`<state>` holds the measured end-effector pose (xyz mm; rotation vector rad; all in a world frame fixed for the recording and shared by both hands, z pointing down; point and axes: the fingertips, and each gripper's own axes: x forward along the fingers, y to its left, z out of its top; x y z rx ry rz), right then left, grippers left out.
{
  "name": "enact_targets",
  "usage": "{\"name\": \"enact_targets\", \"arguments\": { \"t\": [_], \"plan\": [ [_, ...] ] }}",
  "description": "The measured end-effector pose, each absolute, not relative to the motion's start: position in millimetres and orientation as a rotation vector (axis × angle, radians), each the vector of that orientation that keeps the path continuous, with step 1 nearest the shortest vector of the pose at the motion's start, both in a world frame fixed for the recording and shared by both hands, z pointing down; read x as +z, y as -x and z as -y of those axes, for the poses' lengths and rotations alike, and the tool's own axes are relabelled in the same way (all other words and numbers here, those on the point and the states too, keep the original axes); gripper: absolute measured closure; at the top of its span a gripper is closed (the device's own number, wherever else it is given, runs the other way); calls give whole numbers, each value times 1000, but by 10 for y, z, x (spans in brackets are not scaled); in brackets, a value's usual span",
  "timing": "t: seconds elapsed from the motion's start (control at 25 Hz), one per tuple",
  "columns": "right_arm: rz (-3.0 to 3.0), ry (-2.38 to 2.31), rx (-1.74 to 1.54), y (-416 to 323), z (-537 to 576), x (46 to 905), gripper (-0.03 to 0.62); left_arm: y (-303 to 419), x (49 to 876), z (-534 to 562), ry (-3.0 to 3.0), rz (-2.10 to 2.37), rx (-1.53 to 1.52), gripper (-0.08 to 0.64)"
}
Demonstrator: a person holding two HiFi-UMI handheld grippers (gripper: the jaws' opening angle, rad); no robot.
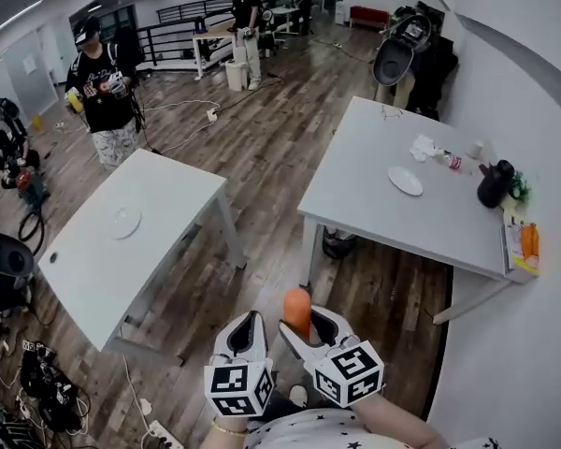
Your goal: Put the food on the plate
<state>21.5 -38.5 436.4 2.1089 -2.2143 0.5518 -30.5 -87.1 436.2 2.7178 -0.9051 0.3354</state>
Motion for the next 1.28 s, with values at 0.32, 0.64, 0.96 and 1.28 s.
{"name": "enact_targets", "arguments": {
  "t": [0.32, 0.64, 0.96, 1.28],
  "plan": [
    [1987, -2418, 614, -1231, -37, 4436, 376, -784, 4405, 558, -2842, 584, 418, 552],
    [1722, -2649, 628, -2335, -336, 4607, 376, -2006, 4570, 441, -2910, 305, 460, 552],
    [1521, -2735, 597, -3720, -205, 4595, 376, -3487, 4544, 616, -2930, 103, 431, 552],
    [1444, -2716, 649, -4856, 101, 4698, 376, -4558, 4584, 942, -2916, 59, 429, 552]
  ]
}}
